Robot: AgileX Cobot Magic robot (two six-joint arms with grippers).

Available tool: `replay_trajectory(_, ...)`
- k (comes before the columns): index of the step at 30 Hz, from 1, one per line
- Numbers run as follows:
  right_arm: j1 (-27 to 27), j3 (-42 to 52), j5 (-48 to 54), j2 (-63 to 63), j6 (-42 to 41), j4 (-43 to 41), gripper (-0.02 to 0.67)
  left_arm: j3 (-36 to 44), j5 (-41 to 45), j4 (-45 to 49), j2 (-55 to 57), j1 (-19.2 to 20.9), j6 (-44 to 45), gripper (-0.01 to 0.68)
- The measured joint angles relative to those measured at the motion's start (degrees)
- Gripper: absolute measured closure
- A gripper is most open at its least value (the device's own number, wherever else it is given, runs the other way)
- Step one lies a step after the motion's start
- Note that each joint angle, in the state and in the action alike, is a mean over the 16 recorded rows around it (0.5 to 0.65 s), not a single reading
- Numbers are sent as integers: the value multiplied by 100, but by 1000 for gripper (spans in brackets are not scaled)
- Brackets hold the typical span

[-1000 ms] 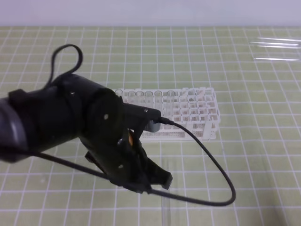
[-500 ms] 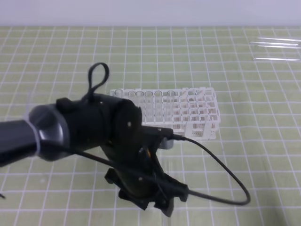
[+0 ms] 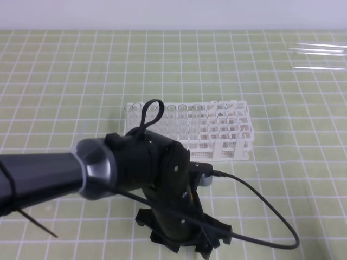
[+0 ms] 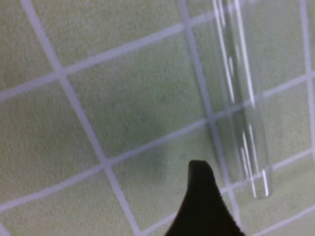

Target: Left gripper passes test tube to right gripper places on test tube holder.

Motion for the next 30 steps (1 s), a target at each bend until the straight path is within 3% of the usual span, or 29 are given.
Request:
replay_trajectory(12, 0, 0, 0, 1, 0, 5, 666, -331, 183, 205, 429, -44, -263, 322)
replay_trajectory(23, 0, 0, 0, 7, 0, 20, 666, -558, 544, 436, 611, -85, -353, 524)
replay_trajectory(30, 0, 0, 0, 9, 0, 22, 666, -566, 546, 575, 455, -102, -358, 614)
